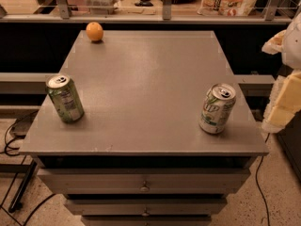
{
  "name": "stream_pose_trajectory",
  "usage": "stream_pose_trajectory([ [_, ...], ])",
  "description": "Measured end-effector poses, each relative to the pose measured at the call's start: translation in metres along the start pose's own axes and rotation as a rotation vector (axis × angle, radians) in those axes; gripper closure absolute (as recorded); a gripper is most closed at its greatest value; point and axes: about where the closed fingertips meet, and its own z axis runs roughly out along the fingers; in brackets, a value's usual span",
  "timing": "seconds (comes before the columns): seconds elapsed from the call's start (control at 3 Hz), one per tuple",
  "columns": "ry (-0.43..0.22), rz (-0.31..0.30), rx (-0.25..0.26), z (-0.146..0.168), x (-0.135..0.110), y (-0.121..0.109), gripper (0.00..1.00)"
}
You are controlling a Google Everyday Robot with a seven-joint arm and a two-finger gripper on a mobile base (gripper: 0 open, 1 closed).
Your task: Move 7up can near green can
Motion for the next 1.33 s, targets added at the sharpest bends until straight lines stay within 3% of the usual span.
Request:
stream_pose_trajectory([
  [0.67, -0.033, -0.006, -0.015, 0.004, -0.009, -0.002, 0.0],
  [1.33, -0.163, -0.034, -0.111, 0.049, -0.055, -0.014, 0.0],
])
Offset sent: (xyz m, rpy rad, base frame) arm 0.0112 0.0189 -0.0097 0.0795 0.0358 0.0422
